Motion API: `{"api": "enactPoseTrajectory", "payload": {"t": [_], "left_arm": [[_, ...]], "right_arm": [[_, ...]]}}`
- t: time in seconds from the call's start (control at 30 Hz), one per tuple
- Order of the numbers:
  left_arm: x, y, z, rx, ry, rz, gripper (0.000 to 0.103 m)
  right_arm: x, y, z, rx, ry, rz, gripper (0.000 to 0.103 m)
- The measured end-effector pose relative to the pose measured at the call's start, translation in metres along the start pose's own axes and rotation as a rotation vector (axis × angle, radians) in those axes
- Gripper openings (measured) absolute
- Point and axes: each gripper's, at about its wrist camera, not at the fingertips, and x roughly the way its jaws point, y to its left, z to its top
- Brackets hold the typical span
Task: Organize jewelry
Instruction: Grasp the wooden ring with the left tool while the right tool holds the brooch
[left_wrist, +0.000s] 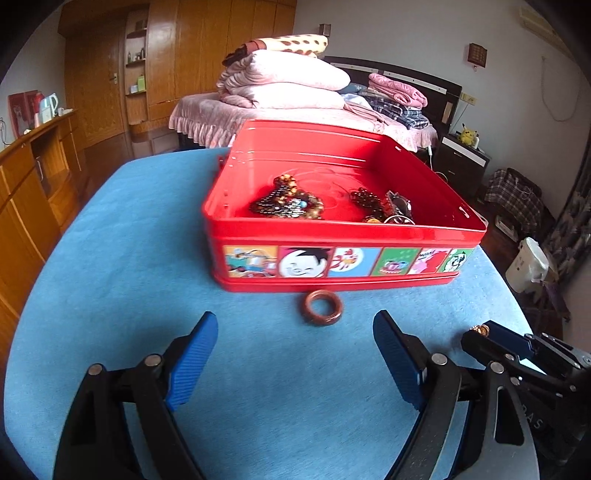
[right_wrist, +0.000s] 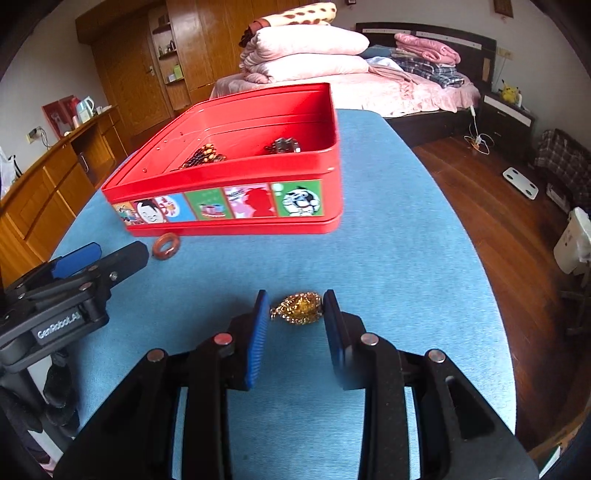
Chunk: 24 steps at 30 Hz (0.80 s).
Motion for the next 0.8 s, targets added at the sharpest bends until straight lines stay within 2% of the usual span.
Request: {"api": "enactPoseTrajectory", "payload": {"t": [0.1,0.27,0.43,0.6,0.63,0.8], "left_arm": [[0.010,-0.009,0.005,0.003,0.012,0.007,0.082],[0.028,-0.016,0.008,0.002,0.072,0.001,0.057],[0.035,-0.017,0.010,-0.010,0.086,-0.004,0.053],[0.040,-0.017,0.014,-0.016,0.088,0.003,0.038],[0.040,-0.016,0.015,-0.026,0.086,0.005,0.029],[0.038,-0.011,0.014,-0.053,0.081,-0.022,0.029]], "right_arm": [[0.000,-0.008,0.001,0.006,-0.003,0.008,0.029],[-0.002,-0.014,0.000,0.010,-0.012,0.020,0.029],[-0.001,-0.020,-0.001,0.018,-0.014,0.029,0.029],[0.001,-0.021,-0.003,0.023,-0.012,0.036,0.029],[0.001,-0.021,-0.003,0.024,-0.013,0.037,0.029],[0.001,-0.020,-0.004,0.024,-0.013,0.030,0.029]]}}
